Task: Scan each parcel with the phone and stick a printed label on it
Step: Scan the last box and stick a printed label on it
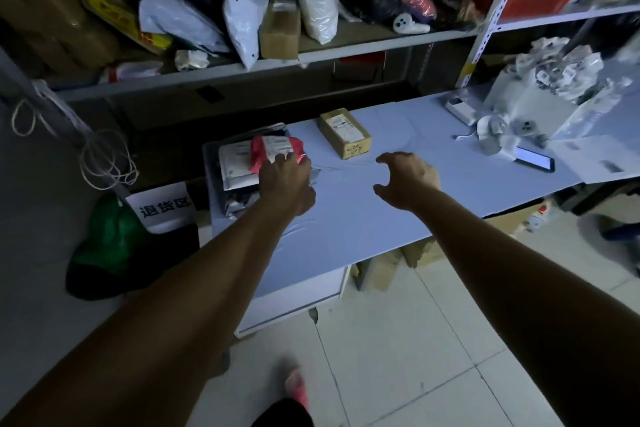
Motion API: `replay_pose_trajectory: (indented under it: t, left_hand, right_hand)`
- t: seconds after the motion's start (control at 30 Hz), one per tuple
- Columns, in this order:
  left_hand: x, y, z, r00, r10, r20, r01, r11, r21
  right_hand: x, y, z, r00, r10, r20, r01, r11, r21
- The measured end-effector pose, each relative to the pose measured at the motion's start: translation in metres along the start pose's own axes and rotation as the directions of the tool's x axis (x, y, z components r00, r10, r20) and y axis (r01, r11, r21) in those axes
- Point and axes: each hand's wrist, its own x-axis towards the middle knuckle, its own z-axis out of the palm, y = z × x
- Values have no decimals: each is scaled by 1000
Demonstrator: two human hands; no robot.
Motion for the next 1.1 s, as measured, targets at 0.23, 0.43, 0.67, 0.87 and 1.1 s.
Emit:
replay_pose_trajectory:
  t: [0.23,0.43,0.67,0.87,1.1]
  left_hand:
    - [114,26,57,986,-74,152,131,899,-417]
    - [207,46,112,960,-216,181,278,625,-729]
    - [300,66,160,878,-323,352,475,502,-723]
    - [359,104,191,802,-336,494,582,251,-774]
    - [378,139,213,730,-434,529,629,123,-767]
  right_hand:
    - [106,52,15,995,88,40,-95,957,272]
    - [199,73,50,996,-82,44,54,899,435]
    - [322,82,113,977,-124,171,32,886,463]
    - [414,85,161,948,-169,268,39,902,431]
    - [453,121,176,869,-306,388,24,810,585]
